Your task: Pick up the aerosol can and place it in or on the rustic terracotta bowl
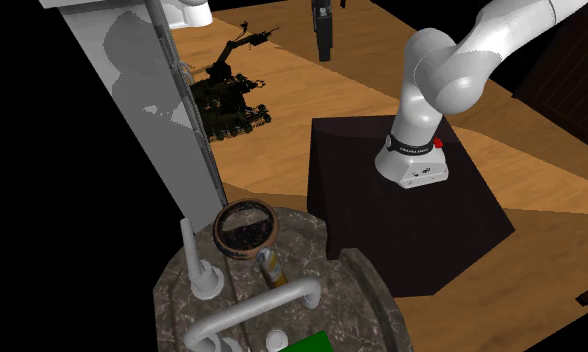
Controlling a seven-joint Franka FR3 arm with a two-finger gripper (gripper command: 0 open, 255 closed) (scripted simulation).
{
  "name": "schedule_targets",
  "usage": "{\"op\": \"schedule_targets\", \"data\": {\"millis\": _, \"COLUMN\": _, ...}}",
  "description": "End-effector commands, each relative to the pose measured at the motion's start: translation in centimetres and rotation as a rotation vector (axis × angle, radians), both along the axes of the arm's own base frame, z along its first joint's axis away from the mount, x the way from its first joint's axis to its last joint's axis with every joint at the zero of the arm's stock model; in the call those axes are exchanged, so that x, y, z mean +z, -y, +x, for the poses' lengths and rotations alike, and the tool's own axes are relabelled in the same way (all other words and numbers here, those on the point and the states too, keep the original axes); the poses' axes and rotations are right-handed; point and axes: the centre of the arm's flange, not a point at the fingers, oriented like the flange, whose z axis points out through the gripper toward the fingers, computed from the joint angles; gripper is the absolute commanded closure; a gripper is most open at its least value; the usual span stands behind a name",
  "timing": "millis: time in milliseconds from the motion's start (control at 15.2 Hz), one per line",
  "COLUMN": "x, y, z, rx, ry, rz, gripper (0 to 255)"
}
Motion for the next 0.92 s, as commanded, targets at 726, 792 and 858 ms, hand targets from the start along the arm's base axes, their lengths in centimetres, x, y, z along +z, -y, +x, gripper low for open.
{"op": "schedule_targets", "data": {"millis": 726, "x": -10.1, "y": -8.2, "z": 4.9, "rx": 0.099, "ry": 0.022, "rz": 0.047, "gripper": 0}}
{"op": "schedule_targets", "data": {"millis": 792, "x": -11.0, "y": -9.0, "z": 5.4, "rx": 0.108, "ry": 0.024, "rz": 0.051, "gripper": 0}}
{"op": "schedule_targets", "data": {"millis": 858, "x": -11.9, "y": -9.8, "z": 5.8, "rx": 0.117, "ry": 0.026, "rz": 0.056, "gripper": 0}}
